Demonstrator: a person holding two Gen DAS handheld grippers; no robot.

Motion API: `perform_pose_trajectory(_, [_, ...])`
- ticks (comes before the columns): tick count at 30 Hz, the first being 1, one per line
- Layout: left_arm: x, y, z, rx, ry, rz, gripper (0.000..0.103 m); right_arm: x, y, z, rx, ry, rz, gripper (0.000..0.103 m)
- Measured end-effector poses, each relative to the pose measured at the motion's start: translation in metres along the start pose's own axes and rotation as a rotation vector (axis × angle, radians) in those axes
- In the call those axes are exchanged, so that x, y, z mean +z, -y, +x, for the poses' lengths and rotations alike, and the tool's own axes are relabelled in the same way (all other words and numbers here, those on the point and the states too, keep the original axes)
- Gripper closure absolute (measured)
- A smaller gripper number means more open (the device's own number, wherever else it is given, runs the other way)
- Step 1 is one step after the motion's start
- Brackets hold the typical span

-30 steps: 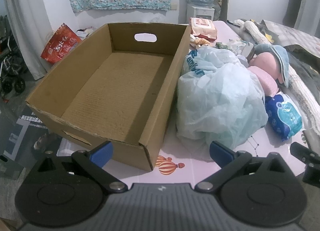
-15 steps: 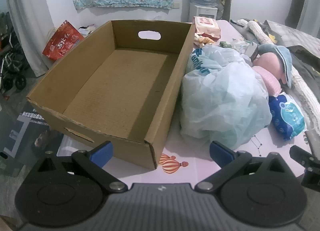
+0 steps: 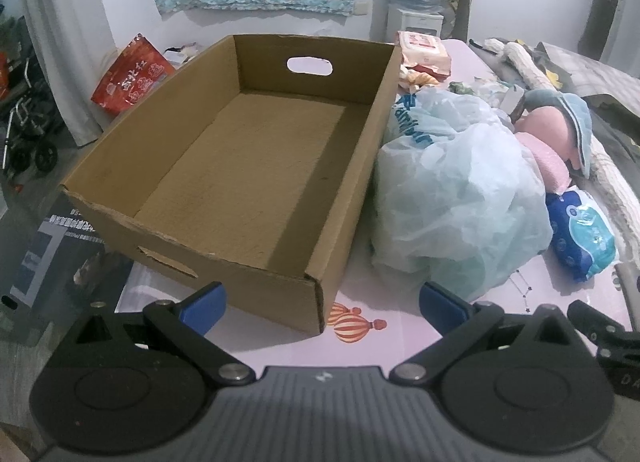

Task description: Organize soft objects

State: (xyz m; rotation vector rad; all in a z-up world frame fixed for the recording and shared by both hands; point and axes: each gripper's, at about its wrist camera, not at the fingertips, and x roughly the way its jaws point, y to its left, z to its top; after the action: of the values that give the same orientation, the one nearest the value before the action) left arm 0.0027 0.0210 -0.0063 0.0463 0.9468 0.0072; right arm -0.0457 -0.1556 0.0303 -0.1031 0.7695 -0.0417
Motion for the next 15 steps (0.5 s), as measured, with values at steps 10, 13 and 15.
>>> perform_pose_trajectory(10, [0.001,-0.0025,-0.0009,0.001,0.004,-0.008,0.0,0.0021,-0.0027,0.0012,0.001,0.002,-0.002,0.001])
perform_pose_trajectory(13, [0.001,-0.0026,-0.0009,0.002,0.004,-0.008,0.0,0.0028,-0.0032,0.0015,-0.001,0.001,-0.003,0.001])
perform_pose_trajectory(15, [0.0009,-0.0026,-0.0008,0.002,0.004,-0.008,0.0,0.003,-0.0035,0.0016,0.0,0.001,-0.003,0.001])
